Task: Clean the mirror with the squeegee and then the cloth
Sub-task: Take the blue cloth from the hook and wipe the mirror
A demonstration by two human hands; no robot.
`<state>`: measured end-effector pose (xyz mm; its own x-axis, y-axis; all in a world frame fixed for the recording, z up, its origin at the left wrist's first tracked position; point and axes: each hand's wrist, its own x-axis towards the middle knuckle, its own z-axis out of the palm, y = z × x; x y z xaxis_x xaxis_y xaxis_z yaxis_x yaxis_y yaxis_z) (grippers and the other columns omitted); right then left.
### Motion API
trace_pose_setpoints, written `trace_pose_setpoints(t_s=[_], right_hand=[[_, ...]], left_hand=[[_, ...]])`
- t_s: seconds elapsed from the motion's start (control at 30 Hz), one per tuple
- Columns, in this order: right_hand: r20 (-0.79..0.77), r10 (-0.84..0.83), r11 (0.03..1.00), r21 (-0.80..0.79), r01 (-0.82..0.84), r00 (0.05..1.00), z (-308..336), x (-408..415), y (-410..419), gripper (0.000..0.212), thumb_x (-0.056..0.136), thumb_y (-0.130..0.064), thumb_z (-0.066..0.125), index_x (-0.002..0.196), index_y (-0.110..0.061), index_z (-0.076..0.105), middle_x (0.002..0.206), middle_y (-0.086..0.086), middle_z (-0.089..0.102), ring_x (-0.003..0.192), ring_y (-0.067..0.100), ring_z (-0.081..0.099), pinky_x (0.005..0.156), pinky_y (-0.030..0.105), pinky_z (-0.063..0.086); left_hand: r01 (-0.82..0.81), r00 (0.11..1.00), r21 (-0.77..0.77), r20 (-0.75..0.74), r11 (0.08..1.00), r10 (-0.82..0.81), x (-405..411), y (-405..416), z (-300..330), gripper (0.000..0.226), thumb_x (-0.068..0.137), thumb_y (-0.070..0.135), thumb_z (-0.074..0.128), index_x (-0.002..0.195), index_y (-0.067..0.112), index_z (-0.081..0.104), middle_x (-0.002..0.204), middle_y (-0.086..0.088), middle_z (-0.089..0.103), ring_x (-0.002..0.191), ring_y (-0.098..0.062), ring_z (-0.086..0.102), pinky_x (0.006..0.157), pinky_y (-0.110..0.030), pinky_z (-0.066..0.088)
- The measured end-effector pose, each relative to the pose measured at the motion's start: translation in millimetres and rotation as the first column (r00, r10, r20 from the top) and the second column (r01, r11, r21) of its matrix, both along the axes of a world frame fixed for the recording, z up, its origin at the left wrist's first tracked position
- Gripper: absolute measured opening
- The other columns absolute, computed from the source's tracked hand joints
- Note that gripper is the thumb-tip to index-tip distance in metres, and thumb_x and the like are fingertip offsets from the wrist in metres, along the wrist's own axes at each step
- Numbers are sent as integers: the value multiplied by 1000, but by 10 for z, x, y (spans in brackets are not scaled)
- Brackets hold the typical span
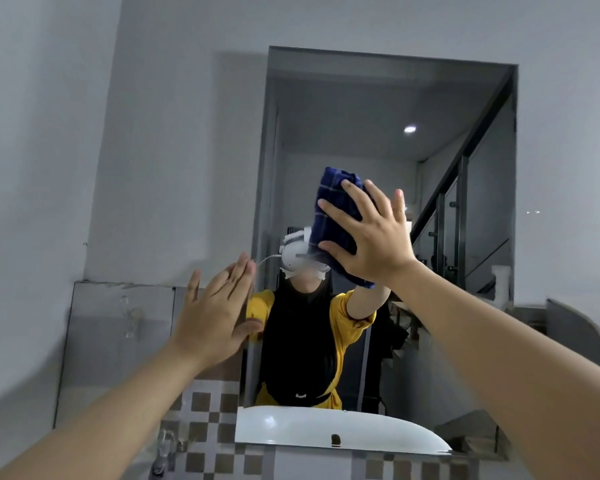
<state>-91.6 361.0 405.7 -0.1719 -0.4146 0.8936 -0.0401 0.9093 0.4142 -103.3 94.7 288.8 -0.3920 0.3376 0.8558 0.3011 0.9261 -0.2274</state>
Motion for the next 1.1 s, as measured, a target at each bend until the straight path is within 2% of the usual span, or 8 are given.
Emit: trace_pose_setpoints(t_s=[0.2, 0.37, 0.47, 0.6, 0.67, 0.77, 0.93, 1.1], right_hand=[[-12, -69, 974, -217, 65, 998, -237, 123, 952, 66, 82, -69, 37, 140, -39, 38, 150, 9, 35, 136, 39, 29, 107, 63, 19], [6, -79, 855, -514, 71, 997, -453, 208, 1509, 68, 83, -67, 31, 144, -38, 30, 152, 9, 26, 137, 38, 22, 109, 63, 12], [-19, -34, 720, -694, 11, 999, -535, 187, 1417, 64, 86, -64, 34, 144, -39, 27, 155, 6, 21, 140, 36, 17, 112, 61, 10], [-67, 38, 375, -924, -77, 997, -637, 111, 1046, 65, 88, -64, 30, 146, -38, 20, 158, 7, 12, 143, 34, 10, 114, 61, 7], [-85, 52, 294, -951, -97, 995, -700, 80, 837, 65, 89, -63, 29, 147, -37, 19, 158, 8, 11, 144, 35, 8, 113, 60, 4], [-78, 59, 368, -925, -95, 995, -784, 49, 523, 65, 90, -61, 32, 148, -34, 20, 158, 10, 11, 143, 37, 8, 112, 60, 3], [-77, 108, 591, -797, -126, 991, -780, -16, -48, 64, 89, -61, 37, 146, -33, 28, 157, 12, 17, 142, 40, 11, 111, 60, 5], [-48, 166, 755, -636, -158, 985, -701, -81, -615, 64, 88, -60, 41, 146, -34, 31, 156, 11, 20, 143, 40, 10, 112, 58, 2]], left_hand=[[-65, 998, -2, -20, 998, 64, 56, 93, 0, 99, 71, 56, 66, 146, 11, 18, 155, -4, 13, 136, -27, 32, 104, -61, 21], [-116, 993, 27, -21, 993, 117, 105, 154, 10, 103, 65, 47, 75, 144, 7, 23, 154, -6, 16, 132, -30, 38, 101, -64, 24], [-144, 989, 39, -11, 989, 145, 124, 193, 16, 103, 66, 46, 76, 144, 6, 21, 154, -6, 14, 133, -31, 36, 102, -65, 22], [-159, 987, 53, 32, 986, 157, 142, 231, 6, 102, 73, 49, 68, 146, 11, 7, 155, -1, 1, 139, -27, 23, 107, -62, 11], [-158, 987, 51, 17, 986, 158, 155, 230, 6, 103, 70, 47, 72, 146, 10, 12, 155, -3, 5, 138, -29, 27, 106, -63, 12], [-159, 987, 52, -24, 986, 161, 179, 221, 3, 102, 67, 46, 75, 145, 9, 20, 155, -4, 12, 134, -30, 34, 103, -65, 17], [-66, 992, -43, -107, 997, 61, 203, 187, -183, 92, 73, 50, 66, 144, 12, 22, 153, -5, 20, 130, -28, 41, 104, -60, 21], [-23, 999, -31, -49, 999, 22, 101, 135, -438, 83, 79, 57, 58, 143, 12, 28, 153, -3, 22, 130, -21, 36, 107, -57, 20]])
